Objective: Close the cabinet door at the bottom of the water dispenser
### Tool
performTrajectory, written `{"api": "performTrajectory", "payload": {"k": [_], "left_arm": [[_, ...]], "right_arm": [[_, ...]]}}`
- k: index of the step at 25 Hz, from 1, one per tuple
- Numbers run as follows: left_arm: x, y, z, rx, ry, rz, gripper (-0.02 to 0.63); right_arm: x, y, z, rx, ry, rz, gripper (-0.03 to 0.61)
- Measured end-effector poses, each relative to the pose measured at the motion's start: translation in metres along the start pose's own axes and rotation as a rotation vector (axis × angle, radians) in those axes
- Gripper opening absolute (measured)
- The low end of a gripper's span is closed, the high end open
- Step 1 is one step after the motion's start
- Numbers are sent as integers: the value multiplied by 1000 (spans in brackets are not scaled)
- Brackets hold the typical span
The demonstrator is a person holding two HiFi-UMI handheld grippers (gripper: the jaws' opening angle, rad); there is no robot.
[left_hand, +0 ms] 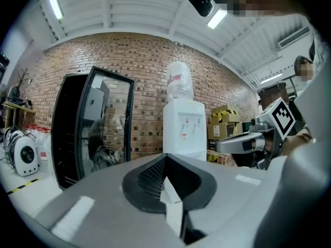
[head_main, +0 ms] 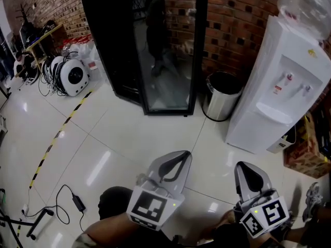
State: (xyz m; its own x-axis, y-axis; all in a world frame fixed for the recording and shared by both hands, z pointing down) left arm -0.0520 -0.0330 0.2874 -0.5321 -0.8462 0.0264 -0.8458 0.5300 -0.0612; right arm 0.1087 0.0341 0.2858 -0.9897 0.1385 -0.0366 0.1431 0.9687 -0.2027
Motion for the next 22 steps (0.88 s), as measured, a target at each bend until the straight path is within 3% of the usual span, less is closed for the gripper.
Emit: {"api": "performTrajectory", "payload": {"k": [8, 22], "left_arm": [[-9, 12, -5, 10, 0, 4, 1], [-14, 3, -5, -8, 18, 1, 0]], "right_arm": [[18, 1, -9, 19, 11, 45, 0], [12, -3, -7, 11, 6, 50, 0]]}}
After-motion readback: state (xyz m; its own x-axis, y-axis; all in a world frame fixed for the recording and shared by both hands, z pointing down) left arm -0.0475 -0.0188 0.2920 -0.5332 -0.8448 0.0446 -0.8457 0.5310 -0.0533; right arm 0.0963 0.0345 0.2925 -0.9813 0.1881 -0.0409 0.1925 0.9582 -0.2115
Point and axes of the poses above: the fingertips, and each gripper's own axes: y backward along the fingers, x to its left, z out of its top, the point moved 4 cm from there along y, backward along the fingers, and after that the axes turned 10 degrees about -z, right-handed, at the moved point
